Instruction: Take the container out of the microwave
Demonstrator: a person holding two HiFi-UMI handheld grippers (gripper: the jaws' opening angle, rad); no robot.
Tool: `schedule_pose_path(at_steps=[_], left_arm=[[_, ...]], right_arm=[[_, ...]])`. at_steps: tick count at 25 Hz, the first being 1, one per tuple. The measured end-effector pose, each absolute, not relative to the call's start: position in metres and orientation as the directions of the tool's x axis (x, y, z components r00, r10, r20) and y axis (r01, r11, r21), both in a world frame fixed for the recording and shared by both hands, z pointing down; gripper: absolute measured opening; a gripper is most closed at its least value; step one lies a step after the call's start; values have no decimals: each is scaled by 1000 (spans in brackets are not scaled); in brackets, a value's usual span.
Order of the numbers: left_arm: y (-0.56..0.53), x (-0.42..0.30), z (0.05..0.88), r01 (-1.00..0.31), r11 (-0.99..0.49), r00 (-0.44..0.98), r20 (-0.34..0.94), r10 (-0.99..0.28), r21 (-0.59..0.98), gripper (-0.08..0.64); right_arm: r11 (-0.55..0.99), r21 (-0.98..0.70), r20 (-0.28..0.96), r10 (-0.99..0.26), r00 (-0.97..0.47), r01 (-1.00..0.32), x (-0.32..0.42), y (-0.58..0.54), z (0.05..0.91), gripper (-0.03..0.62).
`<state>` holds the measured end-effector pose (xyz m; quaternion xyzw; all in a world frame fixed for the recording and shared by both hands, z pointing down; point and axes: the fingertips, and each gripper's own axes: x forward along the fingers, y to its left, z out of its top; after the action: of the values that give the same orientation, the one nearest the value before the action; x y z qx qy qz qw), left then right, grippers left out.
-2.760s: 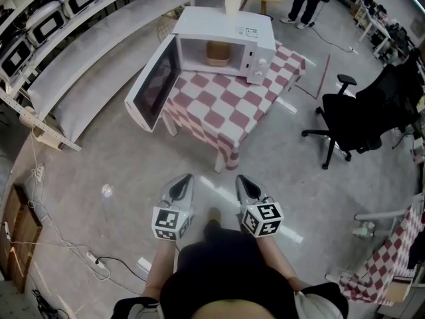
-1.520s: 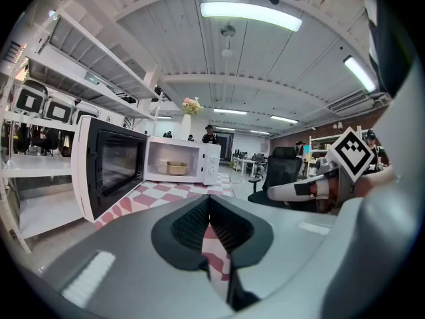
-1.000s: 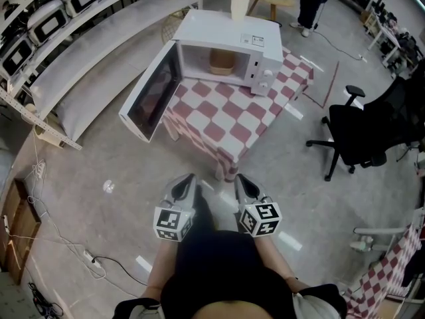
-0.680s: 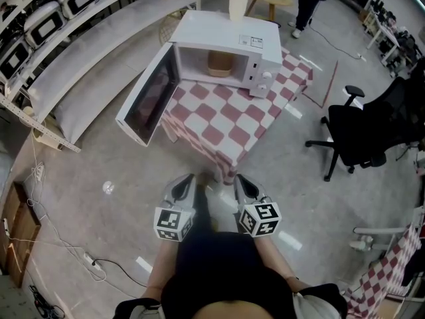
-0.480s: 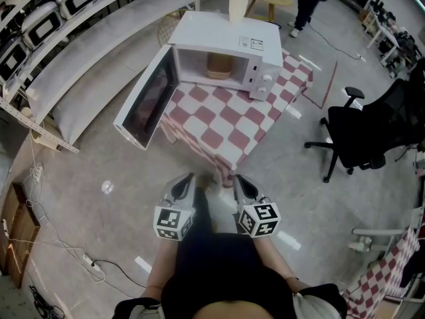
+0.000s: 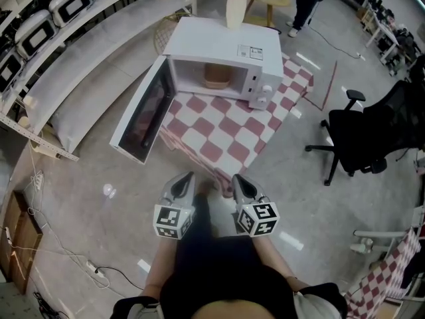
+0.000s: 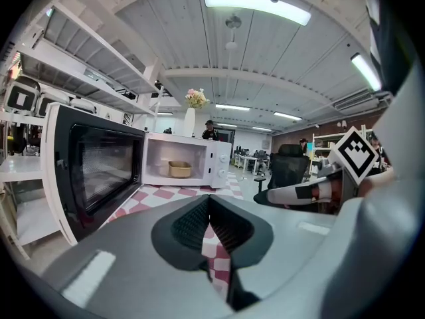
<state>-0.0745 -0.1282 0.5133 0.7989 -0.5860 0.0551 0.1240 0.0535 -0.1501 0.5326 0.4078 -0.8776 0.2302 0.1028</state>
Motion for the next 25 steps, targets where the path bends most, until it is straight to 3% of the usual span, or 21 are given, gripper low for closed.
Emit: schedule_pose_path(at_steps=[25], left_arm=[[-222, -97, 509, -933, -332, 358, 252, -899, 142, 11]], right_arm=[[527, -336, 380, -683, -624, -781, 24, -239, 530, 0]])
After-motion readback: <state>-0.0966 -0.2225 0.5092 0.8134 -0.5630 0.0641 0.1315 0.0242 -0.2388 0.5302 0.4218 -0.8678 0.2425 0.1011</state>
